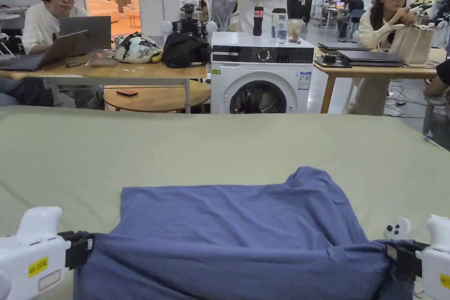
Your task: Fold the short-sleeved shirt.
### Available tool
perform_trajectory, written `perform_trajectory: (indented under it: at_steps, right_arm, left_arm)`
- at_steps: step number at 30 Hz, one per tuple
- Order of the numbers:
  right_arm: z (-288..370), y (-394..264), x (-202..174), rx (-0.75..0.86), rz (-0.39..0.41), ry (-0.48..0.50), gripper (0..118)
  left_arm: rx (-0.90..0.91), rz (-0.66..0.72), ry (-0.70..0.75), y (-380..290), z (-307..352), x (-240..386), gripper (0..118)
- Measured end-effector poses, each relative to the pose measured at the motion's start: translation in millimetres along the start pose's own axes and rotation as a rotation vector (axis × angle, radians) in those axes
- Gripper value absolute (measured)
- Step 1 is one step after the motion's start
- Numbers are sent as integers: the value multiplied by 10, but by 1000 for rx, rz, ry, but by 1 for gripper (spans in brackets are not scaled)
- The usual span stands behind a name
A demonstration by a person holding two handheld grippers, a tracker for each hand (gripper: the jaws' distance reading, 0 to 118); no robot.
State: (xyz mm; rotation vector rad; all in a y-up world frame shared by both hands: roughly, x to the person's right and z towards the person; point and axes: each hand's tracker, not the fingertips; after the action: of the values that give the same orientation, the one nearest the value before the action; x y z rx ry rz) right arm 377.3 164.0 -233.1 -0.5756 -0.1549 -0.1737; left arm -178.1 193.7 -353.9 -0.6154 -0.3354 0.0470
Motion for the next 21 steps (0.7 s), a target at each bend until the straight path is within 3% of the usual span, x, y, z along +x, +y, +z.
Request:
perform_trajectory:
  at_steps: [9,11,12,13,14,15,16,21]
  right_arm:
    - [-1295,514,-170,-77,40,-80,2]
    - [-1396,489,-177,-76,54,-98,10]
    - [-1436,477,-161,-73,57,-114,24]
    - [-1451,466,-147,-70,55,-119,49]
    - [-1434,452,-134,-53,46,-126,60]
    - [-1407,455,-124,-46,28,-128,61]
    - [-1375,447,-117,-34,12,-123,61]
    - [-1071,439,-231,20,56,-108,61]
  left_arm:
    - [-94,-20,129,481,-1256,-76,0]
    - [-99,-24,140,465,-1347,-51,0]
    - [-107,-24,145,460,-1392,-44,0]
    - [-111,-26,148,456,-1406,-38,5]
    - [-108,-26,161,428,-1401,-6,20]
    - [-110,-25,160,425,-1405,-3,39]
    - [-112,-29,153,419,-1396,-4,70]
    - [-28,-79,131,401,-1084,192,67]
